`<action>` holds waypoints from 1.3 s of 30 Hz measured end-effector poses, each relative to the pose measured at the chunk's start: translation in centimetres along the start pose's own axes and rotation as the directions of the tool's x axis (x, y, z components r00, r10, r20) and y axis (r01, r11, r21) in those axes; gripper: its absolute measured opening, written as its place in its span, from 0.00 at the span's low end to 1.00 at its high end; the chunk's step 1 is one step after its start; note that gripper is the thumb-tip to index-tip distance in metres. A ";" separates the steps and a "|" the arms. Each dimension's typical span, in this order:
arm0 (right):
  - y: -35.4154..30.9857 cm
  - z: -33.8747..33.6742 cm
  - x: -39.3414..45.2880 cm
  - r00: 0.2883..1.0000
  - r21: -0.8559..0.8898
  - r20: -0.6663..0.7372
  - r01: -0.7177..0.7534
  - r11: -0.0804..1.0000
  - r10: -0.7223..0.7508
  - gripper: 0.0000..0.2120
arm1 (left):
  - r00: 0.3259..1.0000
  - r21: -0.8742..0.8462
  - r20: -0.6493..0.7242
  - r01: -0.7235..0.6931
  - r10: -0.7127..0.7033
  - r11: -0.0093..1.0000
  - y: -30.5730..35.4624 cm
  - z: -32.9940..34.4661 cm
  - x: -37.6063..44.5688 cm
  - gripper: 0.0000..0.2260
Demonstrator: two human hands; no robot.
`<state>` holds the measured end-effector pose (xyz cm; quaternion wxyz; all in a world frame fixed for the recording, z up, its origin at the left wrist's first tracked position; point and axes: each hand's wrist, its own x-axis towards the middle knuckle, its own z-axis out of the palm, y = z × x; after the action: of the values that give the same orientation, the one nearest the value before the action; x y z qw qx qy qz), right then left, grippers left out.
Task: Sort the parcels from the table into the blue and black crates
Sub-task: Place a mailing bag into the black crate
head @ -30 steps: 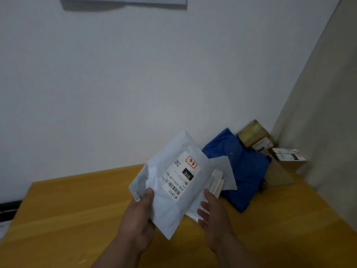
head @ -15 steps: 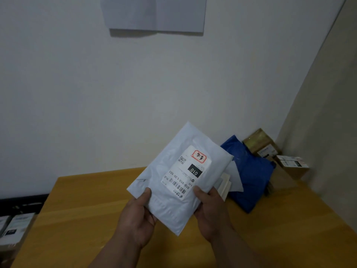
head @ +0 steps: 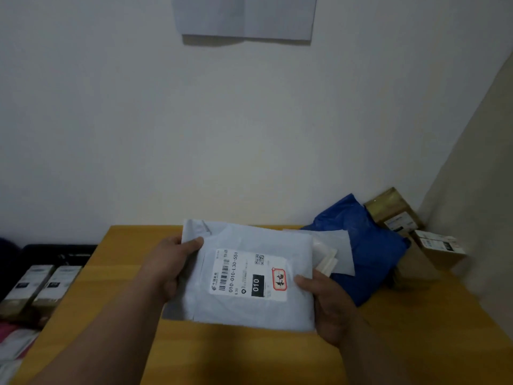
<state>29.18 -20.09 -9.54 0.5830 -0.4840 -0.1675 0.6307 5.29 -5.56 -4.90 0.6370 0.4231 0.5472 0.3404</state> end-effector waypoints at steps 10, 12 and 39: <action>4.4 5.9 1.6 0.998 0.193 0.063 -0.002 0.981 -0.010 0.19 | 0.930 -0.207 -0.339 0.075 -0.144 0.975 -5.1 -5.0 -4.1 0.35; 5.5 8.3 1.8 0.993 0.162 0.115 -0.024 0.987 0.005 0.20 | 0.985 -0.320 -0.095 0.106 -0.143 0.941 -6.2 -5.7 -4.8 0.26; 29.1 40.7 12.8 0.944 -0.541 -0.083 -0.313 0.781 0.321 0.30 | 0.715 -0.463 -0.629 -0.030 -0.304 0.886 -11.4 -46.9 0.5 0.39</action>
<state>-18.42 -1.93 -18.10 0.3050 -0.6470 -0.2607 0.6484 -41.13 -1.98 -17.52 0.4916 0.0682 0.6820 0.5371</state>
